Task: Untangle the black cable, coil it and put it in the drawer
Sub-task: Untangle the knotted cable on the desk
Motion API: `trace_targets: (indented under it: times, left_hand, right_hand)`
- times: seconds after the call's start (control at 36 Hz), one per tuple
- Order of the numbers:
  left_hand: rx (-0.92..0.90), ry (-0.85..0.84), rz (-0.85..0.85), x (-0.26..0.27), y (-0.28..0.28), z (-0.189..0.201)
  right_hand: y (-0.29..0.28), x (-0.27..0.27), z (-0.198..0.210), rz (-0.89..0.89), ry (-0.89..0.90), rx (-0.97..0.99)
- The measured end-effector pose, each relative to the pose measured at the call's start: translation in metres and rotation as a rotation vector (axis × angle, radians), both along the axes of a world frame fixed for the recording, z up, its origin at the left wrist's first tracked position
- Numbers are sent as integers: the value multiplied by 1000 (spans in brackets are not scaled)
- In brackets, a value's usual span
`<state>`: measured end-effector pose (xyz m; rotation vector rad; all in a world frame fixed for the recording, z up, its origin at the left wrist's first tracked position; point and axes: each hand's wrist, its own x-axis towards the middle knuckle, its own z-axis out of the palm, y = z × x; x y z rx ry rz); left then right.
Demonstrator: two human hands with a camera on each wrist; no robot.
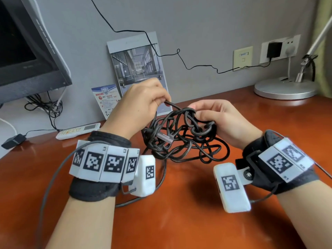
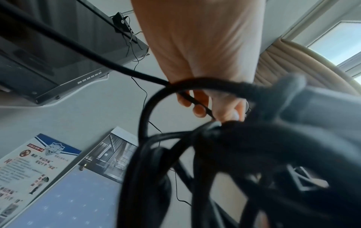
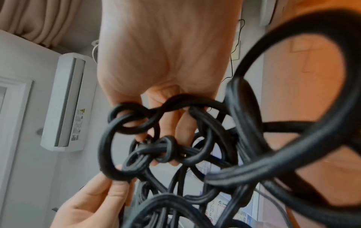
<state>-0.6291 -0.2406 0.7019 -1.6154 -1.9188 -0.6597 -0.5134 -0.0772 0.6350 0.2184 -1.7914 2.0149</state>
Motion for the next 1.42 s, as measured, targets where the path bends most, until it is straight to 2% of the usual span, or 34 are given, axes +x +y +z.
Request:
trace_targets:
  times: [0.31,0.39,0.5,0.61,0.67,0.75,0.89,1.17,1.33,1.42]
  left_hand:
    - [-110,-49,-23,0,5,-10]
    - [-103,-135,11,0,1,-18]
    - [-118,-255,102,-6,-4,-24]
    - [-115,-275,223,-12,-4,-25]
    - [-94,-251,263,-14,-5,-25]
    - [-81,-230,269,-13,-4,-25]
    - [-61,-264,222,-2,-3,-23]
    - [-203,-322,188,32,15,-30]
    - [-227,-432,223,26,11,-25]
    - [-221,-501,189,22,6,-21]
  right_hand:
    - [-6,-3,-1,-56,-9,8]
    - [-9,-2,1,-82,-15,77]
    - [-15,-7,4,-205,-61,185]
    - [-16,-6,10,-458,-96,442]
    - [-17,-2,12,-511,-161,615]
    - [-19,-1,14,-590,-191,792]
    - [-19,0,18,-719,-209,963]
    - [-37,-5,16,-732,-168,1252]
    - [-42,-4,14,-710,-110,1204]
    - [-44,-6,14,-720,-76,1197]
